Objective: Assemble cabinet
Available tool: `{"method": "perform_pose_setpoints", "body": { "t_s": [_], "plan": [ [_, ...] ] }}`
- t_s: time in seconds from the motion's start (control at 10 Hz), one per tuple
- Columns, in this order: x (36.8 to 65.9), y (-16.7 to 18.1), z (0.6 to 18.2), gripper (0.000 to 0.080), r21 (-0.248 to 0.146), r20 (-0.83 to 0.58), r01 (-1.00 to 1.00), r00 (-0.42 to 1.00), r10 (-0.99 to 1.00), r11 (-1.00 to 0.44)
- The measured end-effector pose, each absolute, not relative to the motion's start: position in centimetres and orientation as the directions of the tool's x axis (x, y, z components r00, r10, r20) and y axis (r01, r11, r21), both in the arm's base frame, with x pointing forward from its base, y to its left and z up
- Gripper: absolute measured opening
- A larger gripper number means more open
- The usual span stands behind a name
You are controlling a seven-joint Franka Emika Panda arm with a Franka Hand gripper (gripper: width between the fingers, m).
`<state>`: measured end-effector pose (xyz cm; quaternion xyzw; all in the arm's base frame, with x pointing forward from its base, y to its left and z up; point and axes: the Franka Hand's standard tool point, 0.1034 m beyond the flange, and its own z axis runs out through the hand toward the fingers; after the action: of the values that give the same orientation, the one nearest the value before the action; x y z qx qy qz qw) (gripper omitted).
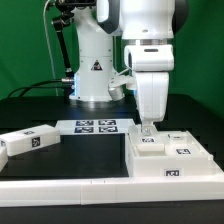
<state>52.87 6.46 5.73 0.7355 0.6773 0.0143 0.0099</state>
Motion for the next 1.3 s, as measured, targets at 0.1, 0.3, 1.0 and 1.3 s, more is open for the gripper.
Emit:
{"method": "perform_pose_setpoints", "body": {
  "t_s": [0.1,0.3,1.0,1.3],
  "plan": [
    [53.7,6.4,5.8,0.0070,0.042,0.011,0.996,0.083,0.996,-0.084],
    [55.4,6.3,5.8,0.0070,0.051,0.014,0.996,0.073,0.997,-0.074],
    [57.9,6.4,5.7,0.0158,0.025,0.003,0.997,0.073,0.997,-0.073],
    [57.4,6.4,7.0,0.0586,0.036,-0.005,0.997,0.065,0.998,-0.065]
  ]
}}
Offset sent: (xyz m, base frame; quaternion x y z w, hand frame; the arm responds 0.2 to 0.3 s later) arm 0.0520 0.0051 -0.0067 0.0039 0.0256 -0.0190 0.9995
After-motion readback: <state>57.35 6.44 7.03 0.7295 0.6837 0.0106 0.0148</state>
